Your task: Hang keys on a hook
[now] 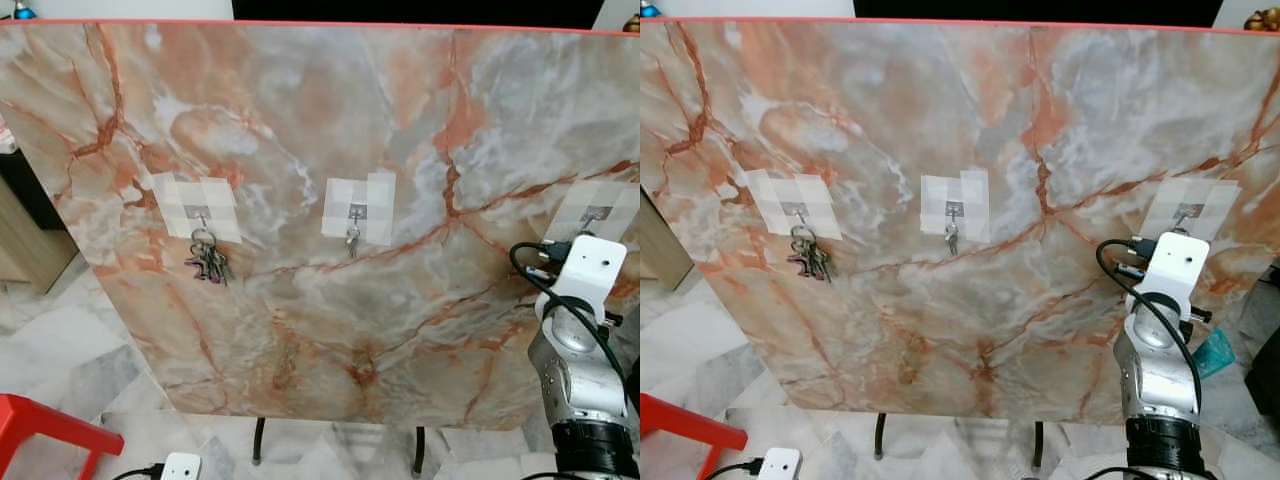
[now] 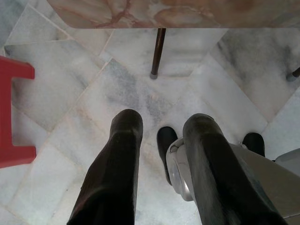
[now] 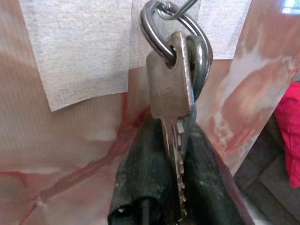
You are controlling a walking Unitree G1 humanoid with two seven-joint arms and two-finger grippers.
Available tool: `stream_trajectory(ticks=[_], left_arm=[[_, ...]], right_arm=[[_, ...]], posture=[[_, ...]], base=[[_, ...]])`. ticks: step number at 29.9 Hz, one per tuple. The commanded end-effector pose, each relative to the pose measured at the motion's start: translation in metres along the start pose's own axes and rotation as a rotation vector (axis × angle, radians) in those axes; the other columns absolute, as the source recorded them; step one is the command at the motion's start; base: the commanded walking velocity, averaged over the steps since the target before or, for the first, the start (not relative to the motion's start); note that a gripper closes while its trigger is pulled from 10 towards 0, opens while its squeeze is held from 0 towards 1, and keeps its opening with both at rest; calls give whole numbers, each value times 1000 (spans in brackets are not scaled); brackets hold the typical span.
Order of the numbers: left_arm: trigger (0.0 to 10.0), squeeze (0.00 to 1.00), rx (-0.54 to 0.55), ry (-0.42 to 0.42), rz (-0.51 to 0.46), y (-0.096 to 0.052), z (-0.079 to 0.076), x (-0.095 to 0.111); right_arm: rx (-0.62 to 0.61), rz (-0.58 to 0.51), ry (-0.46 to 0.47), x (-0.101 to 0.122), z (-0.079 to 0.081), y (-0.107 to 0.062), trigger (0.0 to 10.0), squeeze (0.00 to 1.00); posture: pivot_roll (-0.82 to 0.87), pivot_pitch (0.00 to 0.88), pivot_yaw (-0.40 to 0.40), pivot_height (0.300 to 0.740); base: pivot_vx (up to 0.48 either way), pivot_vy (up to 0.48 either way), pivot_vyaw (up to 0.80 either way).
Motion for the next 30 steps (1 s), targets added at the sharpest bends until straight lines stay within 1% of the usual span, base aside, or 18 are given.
stream_trajectory(ticks=[1, 6, 7, 8, 9, 17, 21, 24, 26, 28, 30], left_arm=[[10000, 0, -4, 12, 3, 0, -1, -1], [10000, 0, -2, 17, 7, 0, -1, -2], [10000, 0, -2, 18, 4, 0, -1, -1], [10000, 0, -2, 18, 4, 0, -1, -1], [10000, 0, -2, 19, 1, 0, -1, 0], [10000, 0, -4, 20, 7, -1, -2, -3], [10000, 0, -6, 19, 8, -1, -2, -4], [10000, 0, -10, 19, 10, -1, -2, -4], [10000, 0, -11, 19, 11, -1, -2, -5], [10000, 0, -11, 19, 13, -2, -2, -6], [10000, 0, -10, 21, 16, -2, -2, -7]], right_arm=[[-1, -4, -6, 2, -1, 0, 10000, 0], [1, -14, -2, 8, 0, 1, 10000, 0], [-3, -22, 7, 10, -1, 1, 10000, 404], [-3, -22, 7, 10, -1, 1, 10000, 404], [-5, -24, 14, 11, -2, 1, 10000, 1000], [-4, -39, 27, 14, -1, 1, 10000, 1000], [1, -49, 47, 15, -1, 0, 10000, 1000], [9, -51, 55, 14, 0, -3, 10000, 1000], [3, -47, 52, 12, -1, -5, 10000, 1000], [-8, -43, 49, 7, -7, -9, 10000, 1000], [-2, -46, 51, 5, -7, -11, 10000, 1000]], posture=[[-1, 0, -38, 740], [-1, 0, -38, 740], [-1, 0, -38, 740], [-1, 0, -38, 740], [-1, 0, -39, 740], [0, 0, -38, 740], [1, 0, -39, 740], [1, 0, -37, 740], [2, 0, -38, 740], [1, 0, -38, 740], [2, 0, -37, 740]], base=[[0, 0, 0], [0, 0, 0], [0, 0, 0], [0, 0, 0], [0, 0, 0], [0, 0, 0], [0, 0, 0], [0, 0, 0], [0, 0, 0], [0, 0, 0], [0, 0, 0]])
Point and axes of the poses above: a point about 5 cm out from each wrist's last joint towards the gripper, its own y axis pointing out of the wrist towards the gripper, its own x axis along the axis of the wrist's last joint, z = x × y, the point moved 4 cm from there along y, pointing out of the wrist towards the gripper, and after that the axes turned 8 degrees about y, right-handed, at the moved point
